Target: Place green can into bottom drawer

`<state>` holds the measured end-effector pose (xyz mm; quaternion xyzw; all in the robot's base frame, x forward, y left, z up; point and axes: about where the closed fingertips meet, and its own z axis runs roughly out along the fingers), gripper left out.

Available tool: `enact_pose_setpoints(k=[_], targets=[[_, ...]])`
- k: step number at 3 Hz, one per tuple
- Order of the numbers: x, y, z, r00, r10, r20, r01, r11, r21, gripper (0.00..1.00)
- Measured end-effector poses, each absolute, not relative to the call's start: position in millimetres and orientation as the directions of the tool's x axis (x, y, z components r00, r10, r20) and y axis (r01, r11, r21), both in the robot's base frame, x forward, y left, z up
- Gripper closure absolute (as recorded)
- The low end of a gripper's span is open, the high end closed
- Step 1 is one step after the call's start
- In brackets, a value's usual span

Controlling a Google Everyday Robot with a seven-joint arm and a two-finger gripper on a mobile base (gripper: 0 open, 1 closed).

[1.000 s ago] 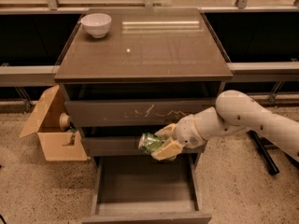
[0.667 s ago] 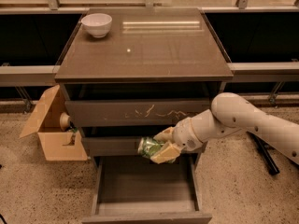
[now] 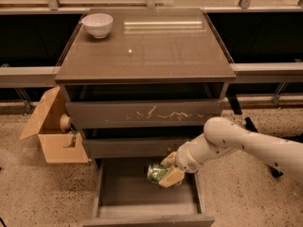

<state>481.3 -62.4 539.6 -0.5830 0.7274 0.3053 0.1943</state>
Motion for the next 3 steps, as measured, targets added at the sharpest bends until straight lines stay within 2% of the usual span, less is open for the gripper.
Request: enact_pose_setpoints(k=[2,3], targets=[[492,-91,428,-0.327,-0.761,-0.561,-0.943,0.218,0.254,1.0],[494,-90,424,-0.322,-0.764,-0.56,-0.944,0.217,0.247,1.0]])
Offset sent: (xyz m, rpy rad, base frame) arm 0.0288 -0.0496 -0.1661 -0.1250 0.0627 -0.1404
